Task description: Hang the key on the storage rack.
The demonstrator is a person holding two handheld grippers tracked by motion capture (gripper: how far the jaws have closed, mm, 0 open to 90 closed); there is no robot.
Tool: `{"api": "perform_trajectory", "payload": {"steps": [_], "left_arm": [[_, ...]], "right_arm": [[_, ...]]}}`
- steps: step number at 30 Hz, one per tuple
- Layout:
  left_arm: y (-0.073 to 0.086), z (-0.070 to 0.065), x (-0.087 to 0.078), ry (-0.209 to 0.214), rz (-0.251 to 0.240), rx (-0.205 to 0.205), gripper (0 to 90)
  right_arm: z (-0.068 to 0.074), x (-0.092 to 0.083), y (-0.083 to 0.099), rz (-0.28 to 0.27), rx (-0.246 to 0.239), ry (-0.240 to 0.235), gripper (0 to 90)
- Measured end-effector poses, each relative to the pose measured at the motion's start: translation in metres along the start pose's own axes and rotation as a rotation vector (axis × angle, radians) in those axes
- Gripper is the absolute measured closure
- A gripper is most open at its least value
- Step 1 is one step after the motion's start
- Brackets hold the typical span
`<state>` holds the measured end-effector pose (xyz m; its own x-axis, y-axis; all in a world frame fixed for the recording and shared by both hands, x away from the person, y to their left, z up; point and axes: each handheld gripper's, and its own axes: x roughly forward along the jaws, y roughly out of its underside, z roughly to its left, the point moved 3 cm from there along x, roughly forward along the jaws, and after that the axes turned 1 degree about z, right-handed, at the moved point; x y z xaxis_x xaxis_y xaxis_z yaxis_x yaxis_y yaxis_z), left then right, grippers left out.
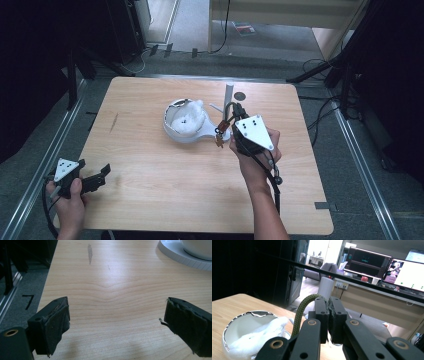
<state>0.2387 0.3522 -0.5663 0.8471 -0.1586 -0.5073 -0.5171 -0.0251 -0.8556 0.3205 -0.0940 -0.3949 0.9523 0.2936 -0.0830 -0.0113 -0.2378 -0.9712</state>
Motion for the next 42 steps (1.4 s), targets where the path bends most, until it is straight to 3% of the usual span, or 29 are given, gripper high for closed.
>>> {"api": "perform_trajectory", "payload": {"steps": [10,27,42], "left_arm": [[-0.001,0.0,0.002,-0.005,0.003,-0.001,7.0],[-0.001,0.0,0.003,-0.007,0.004,0.001,7.0],[-0.001,-0.001,0.002,-0.007,0.006,0.002,7.0]], "right_arm": [[0.004,0.017,0.006,0.042,0.018,-0.016,87.6],[-0.004,0.038,0.02,0.102,0.038,-0.019,87.5],[-0.005,0.048,0.028,0.127,0.047,-0.049,86.3]]}}
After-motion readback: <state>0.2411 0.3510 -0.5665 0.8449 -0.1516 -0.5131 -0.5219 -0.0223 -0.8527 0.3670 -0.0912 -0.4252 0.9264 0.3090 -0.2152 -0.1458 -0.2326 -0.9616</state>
